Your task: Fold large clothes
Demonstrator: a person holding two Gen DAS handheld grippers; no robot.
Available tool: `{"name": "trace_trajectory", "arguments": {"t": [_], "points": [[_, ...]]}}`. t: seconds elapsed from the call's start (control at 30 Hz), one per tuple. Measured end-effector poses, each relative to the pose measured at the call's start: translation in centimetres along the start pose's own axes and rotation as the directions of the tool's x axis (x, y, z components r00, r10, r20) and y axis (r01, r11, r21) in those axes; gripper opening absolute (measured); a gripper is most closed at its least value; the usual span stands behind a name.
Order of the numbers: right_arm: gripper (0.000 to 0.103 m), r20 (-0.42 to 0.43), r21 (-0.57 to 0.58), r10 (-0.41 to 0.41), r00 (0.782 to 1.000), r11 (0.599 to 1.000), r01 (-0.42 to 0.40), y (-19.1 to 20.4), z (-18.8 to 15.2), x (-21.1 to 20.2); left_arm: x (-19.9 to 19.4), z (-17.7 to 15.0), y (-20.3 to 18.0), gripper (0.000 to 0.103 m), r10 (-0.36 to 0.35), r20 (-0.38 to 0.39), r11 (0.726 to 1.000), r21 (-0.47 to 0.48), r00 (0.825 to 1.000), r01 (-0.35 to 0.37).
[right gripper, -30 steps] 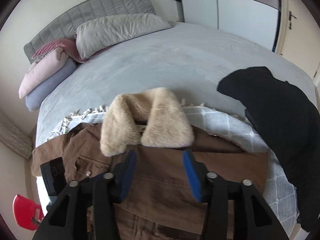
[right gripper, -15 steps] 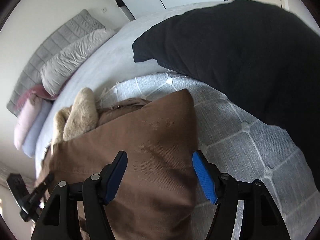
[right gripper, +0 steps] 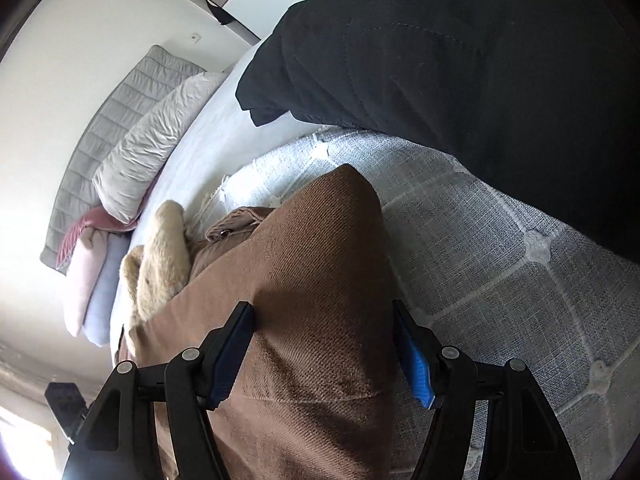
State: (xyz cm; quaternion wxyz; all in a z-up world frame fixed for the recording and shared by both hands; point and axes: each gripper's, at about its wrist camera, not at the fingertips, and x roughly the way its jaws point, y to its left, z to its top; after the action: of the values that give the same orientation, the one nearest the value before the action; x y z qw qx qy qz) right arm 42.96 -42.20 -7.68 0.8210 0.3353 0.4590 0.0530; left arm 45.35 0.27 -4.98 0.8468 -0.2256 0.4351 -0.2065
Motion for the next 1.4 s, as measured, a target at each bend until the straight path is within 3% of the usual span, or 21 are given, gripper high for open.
{"name": "trace_trajectory", "arguments": {"t": [0.07,0.17,0.23,0.27,0.37,0.47,0.5,0.53,0.6,0.63,0.67,0.77,0.87,0.97,1.07,1.17,1.23,1.27,1.3,1.33,1.4], "points": [[0.069,0.009,-0.003,0.004,1.000,1.000,-0.004,0.0,-0.1,0.0,0.6,-0.4,-0.5,0.053,0.001,-0.009,1.000,0.025,1.000,-0.001],[0.069,0.021,-0.005,0.010,1.000,1.000,-0.010,-0.2,-0.2,-0.1,0.8,-0.8,-1.8,0.041,-0.005,-0.001,0.997,0.082,1.000,0.005],[0.069,0.027,-0.006,0.012,1.000,1.000,-0.011,-0.2,-0.2,-0.1,1.1,-1.1,-2.4,0.013,0.025,0.011,0.992,0.124,1.000,-0.026],[0.069,0.027,-0.006,0.012,1.000,1.000,-0.012,-0.2,-0.1,0.0,1.1,-1.3,-2.7,0.004,0.049,0.021,0.989,0.137,0.999,-0.052],[0.069,0.020,0.014,0.024,1.000,1.000,-0.024,-0.1,0.4,0.0,-1.0,-1.2,-3.4,0.004,0.077,0.123,0.988,0.123,0.989,-0.092],[0.069,0.040,0.022,0.067,0.997,0.997,-0.068,-0.1,0.8,-0.3,-2.2,-1.2,-4.2,0.003,0.245,0.204,0.950,0.146,0.948,-0.277],[0.069,0.040,0.019,0.064,0.997,0.998,-0.065,0.0,0.9,-0.3,-1.6,-1.2,-3.9,0.004,0.290,0.189,0.936,0.150,0.938,-0.320],[0.068,0.032,0.016,0.050,0.998,0.999,-0.051,0.0,1.0,0.1,-0.8,-1.1,-3.3,0.004,0.291,0.144,0.939,0.147,0.946,-0.312],[0.045,0.018,0.000,0.042,0.999,0.999,-0.042,0.2,1.0,0.8,0.0,-1.1,-2.7,0.005,0.277,0.108,0.949,0.123,0.955,-0.289],[0.022,0.004,-0.009,0.051,0.999,0.999,-0.051,0.6,1.0,1.2,-0.1,-1.0,-3.0,0.005,0.267,0.112,0.951,0.129,0.957,-0.281],[0.017,0.014,-0.030,0.014,1.000,0.999,-0.014,1.2,1.1,1.0,-0.5,-1.0,-3.6,0.006,0.239,0.128,0.955,0.148,0.963,-0.256],[0.011,0.101,-0.154,-0.096,0.990,0.982,0.111,3.9,1.7,-0.4,-1.1,-1.7,-5.3,0.036,0.139,0.157,0.960,0.220,0.978,-0.172],[0.010,0.099,-0.217,-0.273,0.957,0.932,0.289,4.4,3.2,1.5,0.9,-2.7,-6.3,0.039,0.154,0.086,0.940,0.294,0.984,-0.173],[0.015,0.098,-0.285,-0.313,0.945,0.901,0.327,5.1,2.6,2.1,2.5,-3.1,-6.4,0.039,0.226,0.022,0.923,0.316,0.974,-0.222],[0.026,0.144,-0.295,-0.344,0.928,0.880,0.372,6.1,1.4,0.2,0.1,-2.7,-7.1,0.042,0.131,0.113,0.936,0.314,0.985,-0.161],[0.039,0.211,-0.377,-0.338,0.917,0.838,0.395,8.5,-0.9,-2.0,-1.1,-3.1,-7.8,0.057,0.034,0.167,0.925,0.368,0.985,-0.095],[0.049,0.216,-0.426,-0.288,0.933,0.832,0.355,9.7,-2.6,-2.7,0.4,-3.3,-7.7,0.057,0.056,0.075,0.915,0.395,0.996,-0.082],[0.052,0.186,-0.463,-0.262,0.947,0.827,0.320,10.0,-4.1,-2.6,2.1,-3.4,-7.1,0.057,0.091,-0.028,0.916,0.394,0.995,-0.073],[0.052,0.157,-0.479,-0.262,0.952,0.823,0.305,10.1,-4.9,-2.0,3.9,-3.9,-6.5,0.056,0.130,-0.137,0.920,0.387,0.982,-0.067],[0.052,0.108,-0.499,-0.279,0.954,0.815,0.294,9.6,-6.1,-1.2,4.6,-4.4,-6.1,0.055,0.147,-0.167,0.911,0.406,0.975,-0.068],[0.052,0.059,-0.526,-0.362,0.930,0.781,0.337,8.0,-7.7,0.3,4.0,-5.0,-7.2,0.055,0.186,-0.185,0.867,0.493,0.965,-0.073]]}}
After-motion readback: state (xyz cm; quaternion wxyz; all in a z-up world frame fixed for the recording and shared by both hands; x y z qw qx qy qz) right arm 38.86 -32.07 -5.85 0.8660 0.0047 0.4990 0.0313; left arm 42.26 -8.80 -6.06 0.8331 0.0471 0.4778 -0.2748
